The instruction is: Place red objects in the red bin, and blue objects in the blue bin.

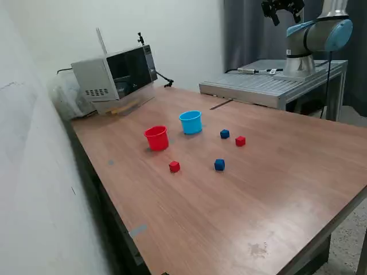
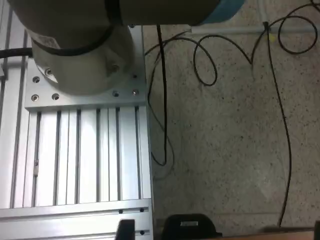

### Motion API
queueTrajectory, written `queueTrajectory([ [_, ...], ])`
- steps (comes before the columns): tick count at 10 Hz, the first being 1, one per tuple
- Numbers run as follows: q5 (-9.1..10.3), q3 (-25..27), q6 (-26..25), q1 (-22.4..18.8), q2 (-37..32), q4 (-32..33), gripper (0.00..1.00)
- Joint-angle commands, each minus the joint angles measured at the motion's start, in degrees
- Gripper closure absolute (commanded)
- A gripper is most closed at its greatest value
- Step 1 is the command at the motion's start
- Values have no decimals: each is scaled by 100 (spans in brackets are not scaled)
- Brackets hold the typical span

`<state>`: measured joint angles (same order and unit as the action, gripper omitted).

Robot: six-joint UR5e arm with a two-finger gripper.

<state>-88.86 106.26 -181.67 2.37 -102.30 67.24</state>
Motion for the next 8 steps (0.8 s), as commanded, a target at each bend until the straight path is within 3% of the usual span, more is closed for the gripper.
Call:
queueTrajectory([
  [1, 26, -9, -26, 0, 0, 44, 0],
  [6, 9, 0, -17, 0, 0, 44, 0],
  [8, 0, -166, 9, -44, 52, 750, 0],
])
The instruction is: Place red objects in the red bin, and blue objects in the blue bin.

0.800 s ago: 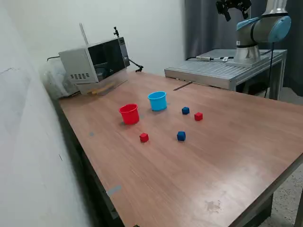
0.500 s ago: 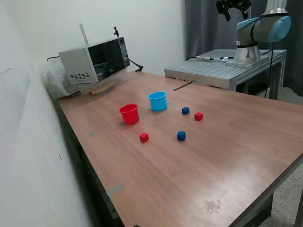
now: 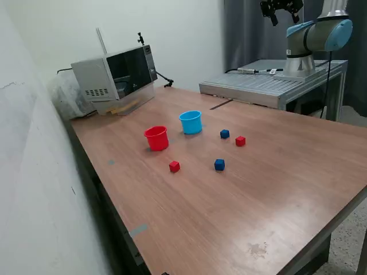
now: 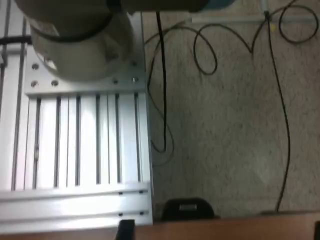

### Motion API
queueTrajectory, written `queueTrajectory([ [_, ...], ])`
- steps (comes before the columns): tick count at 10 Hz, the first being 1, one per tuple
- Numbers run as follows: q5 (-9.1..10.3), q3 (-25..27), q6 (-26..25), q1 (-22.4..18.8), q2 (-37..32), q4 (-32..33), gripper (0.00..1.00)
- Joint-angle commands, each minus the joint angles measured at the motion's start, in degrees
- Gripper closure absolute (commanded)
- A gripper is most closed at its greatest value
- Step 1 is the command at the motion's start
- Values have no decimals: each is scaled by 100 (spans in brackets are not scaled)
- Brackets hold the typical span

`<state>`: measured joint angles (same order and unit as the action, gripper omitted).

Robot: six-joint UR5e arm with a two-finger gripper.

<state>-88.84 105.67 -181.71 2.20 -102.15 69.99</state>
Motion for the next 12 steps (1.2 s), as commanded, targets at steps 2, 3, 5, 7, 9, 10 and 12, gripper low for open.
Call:
queueTrajectory([
  [2, 16, -204, -5, -18, 98, 1426, 0],
  [3, 8, -257, 4, -9, 359, 2004, 0],
  [5, -1, -336, 56, 34, 991, 3068, 0],
  [7, 16, -564, 285, 61, 1450, 3616, 0],
  [9, 16, -530, 285, 61, 1863, 4387, 0],
  [10, 16, -512, 285, 61, 2161, 4688, 0],
  [12, 16, -337, 512, 70, 2750, 5512, 0],
])
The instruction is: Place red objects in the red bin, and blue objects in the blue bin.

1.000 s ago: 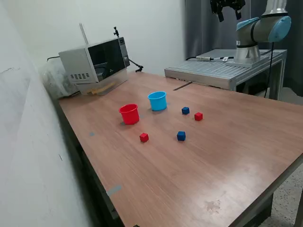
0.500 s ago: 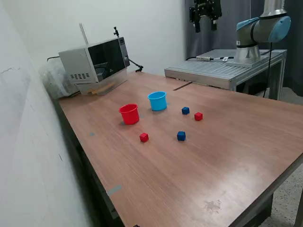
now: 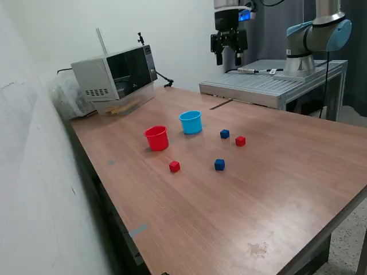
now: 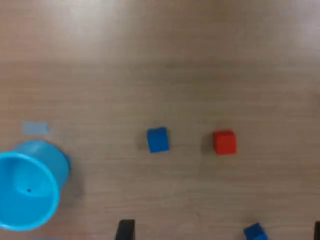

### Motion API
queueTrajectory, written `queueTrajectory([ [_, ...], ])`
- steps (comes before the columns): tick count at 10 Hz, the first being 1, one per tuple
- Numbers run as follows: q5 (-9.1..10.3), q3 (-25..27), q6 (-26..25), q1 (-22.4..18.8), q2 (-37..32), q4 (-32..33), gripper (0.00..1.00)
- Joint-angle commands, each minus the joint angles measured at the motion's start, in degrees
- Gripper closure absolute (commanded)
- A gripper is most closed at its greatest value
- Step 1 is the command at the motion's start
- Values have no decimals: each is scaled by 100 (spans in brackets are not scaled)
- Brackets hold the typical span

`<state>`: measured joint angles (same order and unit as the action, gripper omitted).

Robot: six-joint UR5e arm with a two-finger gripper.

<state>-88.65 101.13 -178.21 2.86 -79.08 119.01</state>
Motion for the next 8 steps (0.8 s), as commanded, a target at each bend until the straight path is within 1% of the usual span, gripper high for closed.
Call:
queueTrajectory([
  [1, -3, 126, 251, 4, 585, 745, 0],
  [4, -3, 196, 427, 4, 1068, 1079, 0],
  [6, -21, 284, 550, 214, 1315, 1185, 0],
  [8, -29, 293, 620, 224, 1613, 1264, 0],
])
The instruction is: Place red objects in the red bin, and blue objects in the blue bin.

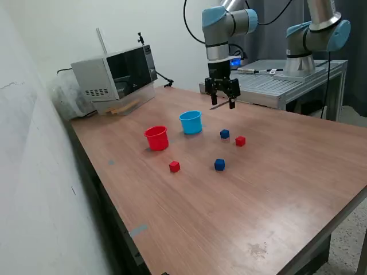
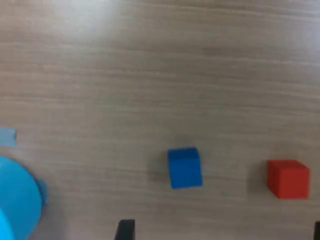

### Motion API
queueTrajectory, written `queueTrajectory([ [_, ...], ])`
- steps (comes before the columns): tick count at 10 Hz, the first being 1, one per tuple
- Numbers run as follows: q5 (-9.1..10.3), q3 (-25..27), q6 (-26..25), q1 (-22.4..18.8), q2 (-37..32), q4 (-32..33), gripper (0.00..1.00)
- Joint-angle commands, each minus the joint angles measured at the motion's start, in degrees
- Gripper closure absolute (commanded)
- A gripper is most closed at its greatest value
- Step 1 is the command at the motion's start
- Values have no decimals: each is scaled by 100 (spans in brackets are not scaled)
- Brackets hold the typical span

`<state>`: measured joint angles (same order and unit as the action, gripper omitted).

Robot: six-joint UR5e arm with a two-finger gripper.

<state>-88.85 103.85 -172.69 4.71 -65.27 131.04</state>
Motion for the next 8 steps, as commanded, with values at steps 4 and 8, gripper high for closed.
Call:
queueTrajectory([
  [4, -9, 74, 157, -5, 532, 229, 0],
  [8, -9, -14, 166, -23, 910, 370, 0],
])
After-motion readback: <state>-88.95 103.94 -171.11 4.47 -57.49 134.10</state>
